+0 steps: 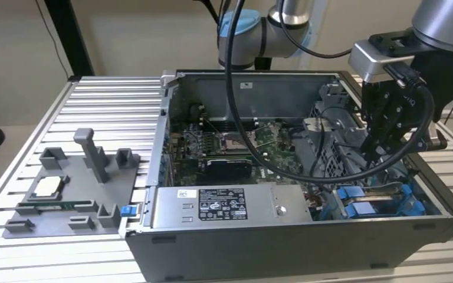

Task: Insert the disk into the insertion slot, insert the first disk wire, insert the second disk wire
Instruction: 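Insert the first disk wire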

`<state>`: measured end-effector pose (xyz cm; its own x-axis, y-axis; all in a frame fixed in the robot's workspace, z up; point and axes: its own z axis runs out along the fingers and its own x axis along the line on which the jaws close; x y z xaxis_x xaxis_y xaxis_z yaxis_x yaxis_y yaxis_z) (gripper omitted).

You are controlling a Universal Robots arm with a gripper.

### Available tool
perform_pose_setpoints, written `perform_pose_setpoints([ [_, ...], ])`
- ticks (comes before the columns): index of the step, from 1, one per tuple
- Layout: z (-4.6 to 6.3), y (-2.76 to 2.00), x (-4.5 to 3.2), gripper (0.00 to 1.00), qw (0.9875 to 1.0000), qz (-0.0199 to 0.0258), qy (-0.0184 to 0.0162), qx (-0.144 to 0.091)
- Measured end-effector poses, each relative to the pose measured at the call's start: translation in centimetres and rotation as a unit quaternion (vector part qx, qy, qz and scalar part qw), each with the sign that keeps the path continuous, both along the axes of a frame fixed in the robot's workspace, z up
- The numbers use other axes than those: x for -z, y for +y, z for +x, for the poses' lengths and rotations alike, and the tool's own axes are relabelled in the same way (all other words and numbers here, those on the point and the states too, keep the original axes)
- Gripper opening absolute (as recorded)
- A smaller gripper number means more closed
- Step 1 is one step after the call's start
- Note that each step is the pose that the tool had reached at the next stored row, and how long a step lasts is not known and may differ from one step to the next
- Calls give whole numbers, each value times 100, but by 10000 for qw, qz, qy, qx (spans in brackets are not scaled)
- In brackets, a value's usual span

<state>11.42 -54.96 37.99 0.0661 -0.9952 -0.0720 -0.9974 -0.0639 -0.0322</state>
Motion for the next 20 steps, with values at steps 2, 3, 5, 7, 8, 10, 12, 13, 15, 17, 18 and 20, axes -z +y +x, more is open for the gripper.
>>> perform_pose_setpoints([
  [2,0,0,0,0,10000,0,0,0],
  [3,0,-3,0,0,10000,0,0,0],
  [5,6,-16,5,0,10000,0,0,-1],
  [7,22,-51,17,0,10000,0,0,2],
  [8,30,-69,24,0,10000,0,0,2],
  [10,46,-105,46,0,10000,0,0,4],
  [12,67,-137,70,0,10000,0,0,5],
  [13,77,-151,81,0,10000,-1,0,5],
  [15,101,-179,103,0,10000,0,0,7],
  [17,132,-201,121,0,10000,0,0,7],
  [18,150,-211,130,0,10000,0,0,8],
  [20,188,-226,145,0,10000,0,0,9],
])
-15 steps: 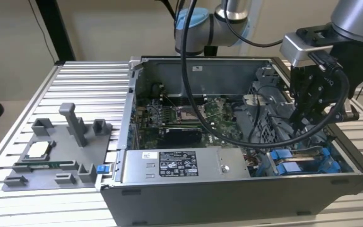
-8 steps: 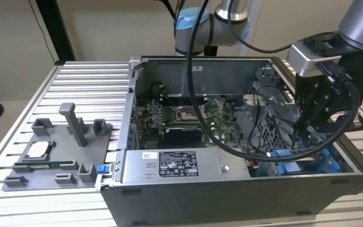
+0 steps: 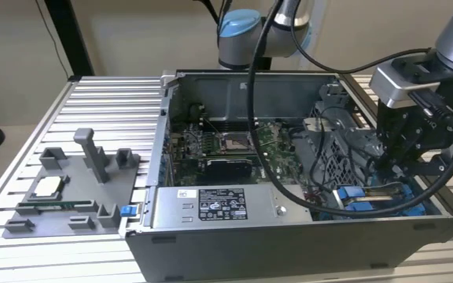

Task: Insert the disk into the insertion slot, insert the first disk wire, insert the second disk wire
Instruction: 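Insert the first disk wire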

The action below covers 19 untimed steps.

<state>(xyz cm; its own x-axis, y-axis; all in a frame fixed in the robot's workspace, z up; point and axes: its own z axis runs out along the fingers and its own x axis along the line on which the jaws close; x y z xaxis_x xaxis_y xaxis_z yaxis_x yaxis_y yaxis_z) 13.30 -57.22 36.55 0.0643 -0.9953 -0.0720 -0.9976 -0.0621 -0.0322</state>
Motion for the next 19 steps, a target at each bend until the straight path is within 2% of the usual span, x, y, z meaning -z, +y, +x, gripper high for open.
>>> perform_pose_setpoints([
  [4,80,-23,22,0,10000,0,0,2],
  [12,99,-24,35,0,10000,1,2,3],
  [15,111,-24,66,0,10000,-1,31,3],
  [19,118,-24,128,0,9999,-1,40,98],
])
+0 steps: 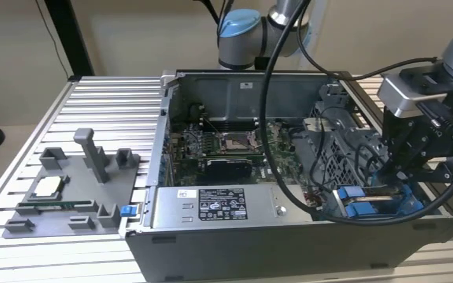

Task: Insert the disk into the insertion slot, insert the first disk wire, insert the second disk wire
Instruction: 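Insert the first disk wire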

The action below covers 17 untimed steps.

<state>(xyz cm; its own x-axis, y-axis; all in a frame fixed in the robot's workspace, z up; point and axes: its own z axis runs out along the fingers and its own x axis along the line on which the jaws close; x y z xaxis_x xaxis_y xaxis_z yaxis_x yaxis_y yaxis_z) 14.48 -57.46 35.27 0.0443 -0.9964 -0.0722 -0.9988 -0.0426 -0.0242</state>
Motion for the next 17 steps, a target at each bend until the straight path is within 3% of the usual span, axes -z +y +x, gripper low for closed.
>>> perform_pose_setpoints([
  [5,1,1,49,0,9994,-1,0,346],
  [17,23,0,94,0,9994,0,0,348],
])
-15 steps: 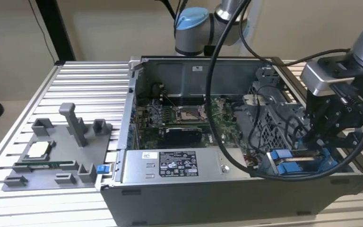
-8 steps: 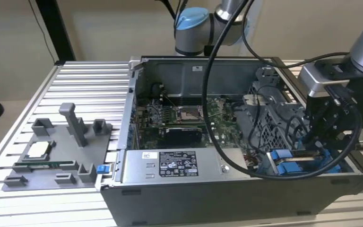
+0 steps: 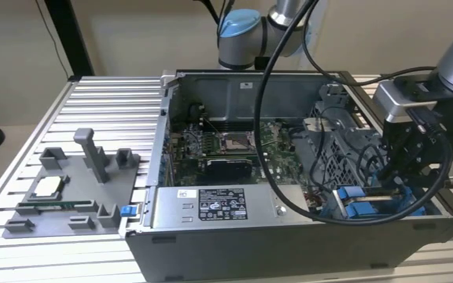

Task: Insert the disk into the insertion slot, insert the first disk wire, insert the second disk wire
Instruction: 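Insert the first disk wire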

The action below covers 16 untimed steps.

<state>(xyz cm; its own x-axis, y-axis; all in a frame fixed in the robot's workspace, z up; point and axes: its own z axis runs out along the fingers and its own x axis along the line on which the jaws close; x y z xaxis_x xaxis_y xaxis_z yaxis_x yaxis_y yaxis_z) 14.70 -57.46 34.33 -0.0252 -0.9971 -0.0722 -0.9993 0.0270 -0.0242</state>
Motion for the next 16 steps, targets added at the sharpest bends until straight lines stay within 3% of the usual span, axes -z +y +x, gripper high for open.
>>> perform_pose_setpoints([
  [16,1,0,53,0,10000,2,-1,7],
])
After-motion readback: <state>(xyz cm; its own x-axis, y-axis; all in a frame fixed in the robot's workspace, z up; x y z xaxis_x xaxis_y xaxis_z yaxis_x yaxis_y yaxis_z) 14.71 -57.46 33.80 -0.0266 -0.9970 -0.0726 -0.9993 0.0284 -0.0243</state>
